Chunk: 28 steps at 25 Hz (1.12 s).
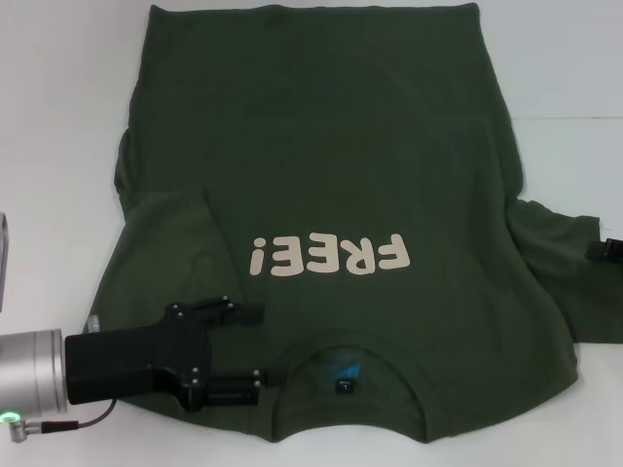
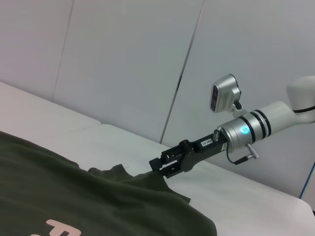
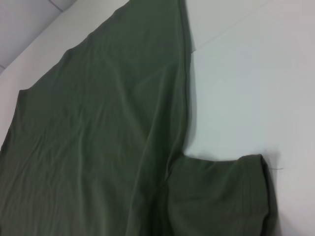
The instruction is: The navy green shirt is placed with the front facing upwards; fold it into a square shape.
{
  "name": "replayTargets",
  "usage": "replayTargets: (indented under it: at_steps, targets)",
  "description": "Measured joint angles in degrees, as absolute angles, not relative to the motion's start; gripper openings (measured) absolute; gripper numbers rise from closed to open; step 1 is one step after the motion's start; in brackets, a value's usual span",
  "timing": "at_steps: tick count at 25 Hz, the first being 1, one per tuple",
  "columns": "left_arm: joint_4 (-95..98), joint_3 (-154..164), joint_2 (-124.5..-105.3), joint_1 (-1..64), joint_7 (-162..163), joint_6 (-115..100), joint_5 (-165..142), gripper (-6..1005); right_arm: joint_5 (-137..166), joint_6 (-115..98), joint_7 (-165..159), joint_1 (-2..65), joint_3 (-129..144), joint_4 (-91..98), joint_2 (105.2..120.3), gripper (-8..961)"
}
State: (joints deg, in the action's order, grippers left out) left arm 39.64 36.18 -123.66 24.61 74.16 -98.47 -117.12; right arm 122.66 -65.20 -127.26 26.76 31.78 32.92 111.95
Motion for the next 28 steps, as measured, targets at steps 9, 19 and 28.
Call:
replayTargets:
  at_steps: [9, 19, 28]
  targets:
    - [39.57, 36.11, -123.57, 24.61, 74.18, -98.48, -117.15, 862, 122.35, -65.17, -126.26, 26.85, 32.02, 32.77, 112.53, 493]
    - [39.3, 35.76, -123.63, 24.61, 74.23, -98.53, -117.04, 861, 121.47, -65.11, -124.08, 26.62, 28.94, 33.24, 111.78, 162]
    - [38.82, 35.35, -123.93, 24.4, 74.56, -98.55, -116.22, 862, 121.6, -65.22, -124.02, 28.3, 29.2, 33.28, 108.02, 3]
